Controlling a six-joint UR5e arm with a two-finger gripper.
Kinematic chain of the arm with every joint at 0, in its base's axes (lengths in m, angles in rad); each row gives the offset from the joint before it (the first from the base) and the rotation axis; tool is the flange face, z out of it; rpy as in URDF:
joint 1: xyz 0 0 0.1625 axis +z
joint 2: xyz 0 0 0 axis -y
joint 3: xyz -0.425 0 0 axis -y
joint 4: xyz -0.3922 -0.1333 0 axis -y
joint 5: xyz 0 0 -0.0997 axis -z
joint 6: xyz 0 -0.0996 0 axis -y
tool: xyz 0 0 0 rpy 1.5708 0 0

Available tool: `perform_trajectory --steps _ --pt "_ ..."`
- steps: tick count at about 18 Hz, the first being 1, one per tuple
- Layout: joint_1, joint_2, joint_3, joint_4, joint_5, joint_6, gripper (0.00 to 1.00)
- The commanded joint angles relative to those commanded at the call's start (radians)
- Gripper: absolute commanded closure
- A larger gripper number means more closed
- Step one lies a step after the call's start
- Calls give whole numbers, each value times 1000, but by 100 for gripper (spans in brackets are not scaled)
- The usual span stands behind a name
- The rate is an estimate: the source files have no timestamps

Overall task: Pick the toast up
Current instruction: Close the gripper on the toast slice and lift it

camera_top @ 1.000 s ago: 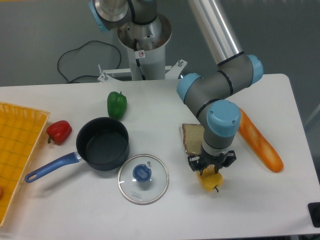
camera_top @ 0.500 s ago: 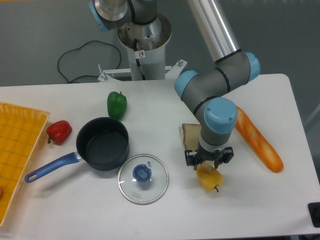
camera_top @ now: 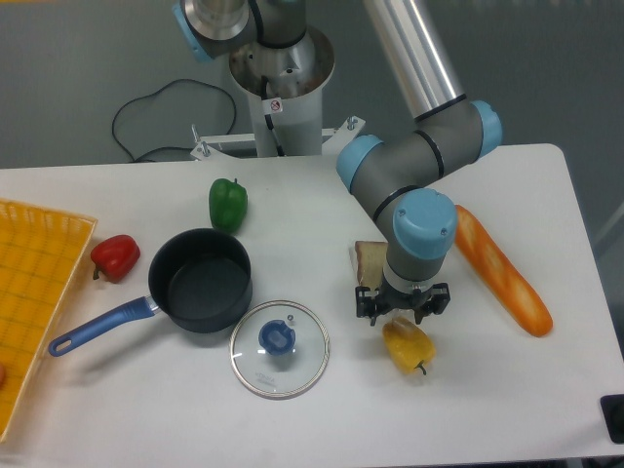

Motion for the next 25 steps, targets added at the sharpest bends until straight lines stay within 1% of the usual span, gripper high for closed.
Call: perform_trajectory --steps 1,3,6,8,10,12,13,14,16,17,21,25 --pt "0 0 3 0 -2 -2 39" --pt "0 0 3 -2 -2 0 43" --pt "2 -3 3 -2 -6 -2 56" --pt "2 -2 3 -2 -8 -2 59" --pt "3 -3 8 -3 -9 -2 64" --pt "5 -3 9 -3 -18 -2 73" --pt "6 -3 9 -5 -21 -2 75" --pt "8 -2 9 -5 -21 -2 82" --pt "9 -2 9 -5 -23 -2 84" --pt "9 0 9 -5 -26 -2 87" --pt "15 8 20 -14 -31 2 88" --pt "18 21 52 -55 -57 2 88"
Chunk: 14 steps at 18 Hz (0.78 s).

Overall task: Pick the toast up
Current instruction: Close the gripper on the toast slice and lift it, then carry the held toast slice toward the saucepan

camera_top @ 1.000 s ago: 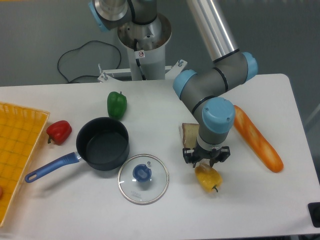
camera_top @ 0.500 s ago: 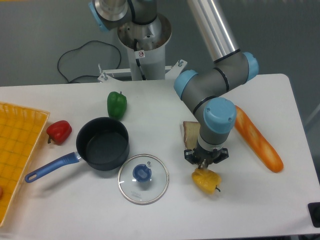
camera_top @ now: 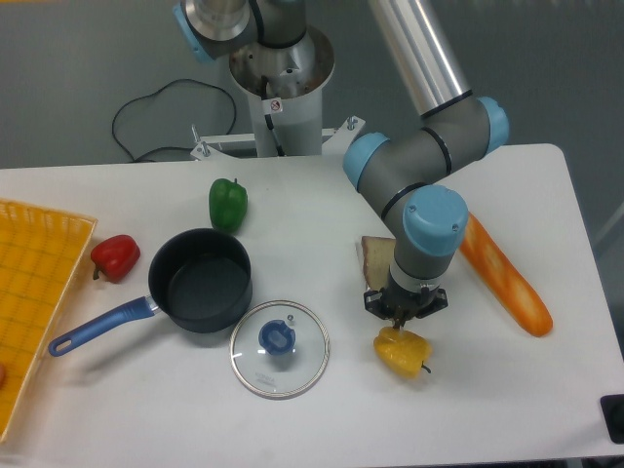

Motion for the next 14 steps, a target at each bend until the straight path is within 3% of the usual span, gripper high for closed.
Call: perform_trajectory --steps 5,11,14 --pt "-20 52 26 -78 -12 75 88" --pt "-77 107 28 -91 -12 233 88" --pt "-119 146 35 -132 -12 259 88"
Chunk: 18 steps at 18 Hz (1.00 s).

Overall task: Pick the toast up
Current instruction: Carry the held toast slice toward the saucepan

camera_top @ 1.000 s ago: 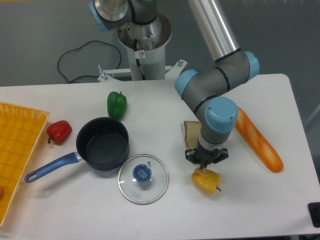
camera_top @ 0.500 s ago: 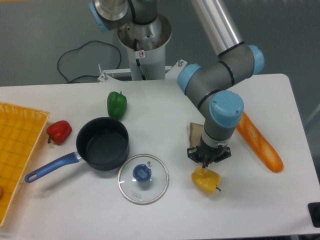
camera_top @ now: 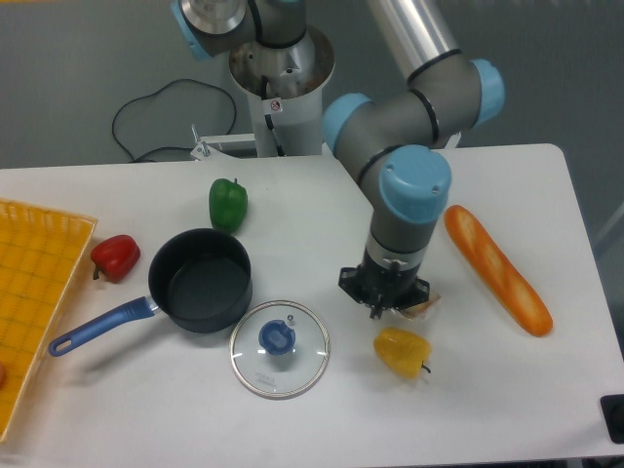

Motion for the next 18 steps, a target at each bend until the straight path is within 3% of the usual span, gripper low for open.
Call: perform_trajectory --steps 6,9,12,18 --pt "-80 69 18 -40 -56 74 88" --pt "-81 89 20 -35 -175 65 88" --pt "-85 124 23 -52 -184 66 88" --pt "-129 129 32 -39 -219 97 88"
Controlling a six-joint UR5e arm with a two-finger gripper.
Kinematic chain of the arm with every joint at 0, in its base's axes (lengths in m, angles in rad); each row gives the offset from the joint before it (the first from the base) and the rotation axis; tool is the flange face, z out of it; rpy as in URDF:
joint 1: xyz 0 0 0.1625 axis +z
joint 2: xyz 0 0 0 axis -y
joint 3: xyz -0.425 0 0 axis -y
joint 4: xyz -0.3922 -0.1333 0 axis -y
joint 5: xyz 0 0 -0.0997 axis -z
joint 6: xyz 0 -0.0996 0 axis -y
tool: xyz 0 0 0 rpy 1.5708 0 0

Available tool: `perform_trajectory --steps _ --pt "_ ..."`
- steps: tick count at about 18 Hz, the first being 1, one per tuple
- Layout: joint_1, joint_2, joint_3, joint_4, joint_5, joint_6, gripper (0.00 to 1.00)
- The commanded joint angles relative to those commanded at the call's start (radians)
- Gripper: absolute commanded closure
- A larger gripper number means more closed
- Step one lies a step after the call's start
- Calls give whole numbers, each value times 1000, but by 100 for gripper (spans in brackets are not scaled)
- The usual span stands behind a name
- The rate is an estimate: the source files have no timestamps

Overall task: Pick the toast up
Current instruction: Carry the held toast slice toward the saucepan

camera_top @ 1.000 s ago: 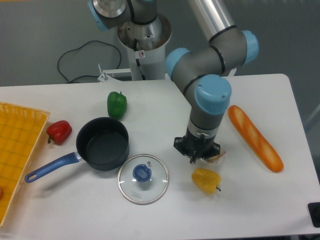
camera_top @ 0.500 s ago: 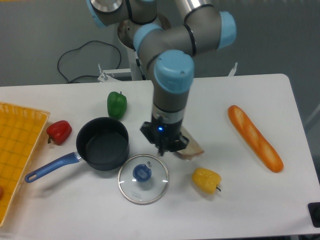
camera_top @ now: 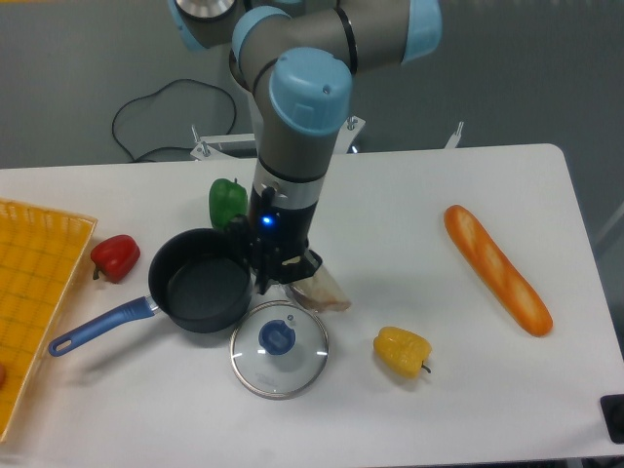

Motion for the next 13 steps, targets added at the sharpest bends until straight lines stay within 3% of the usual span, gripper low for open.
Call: perform_trajectory --steps 13 --pt "-14 12 -43 -3 2 61 88"
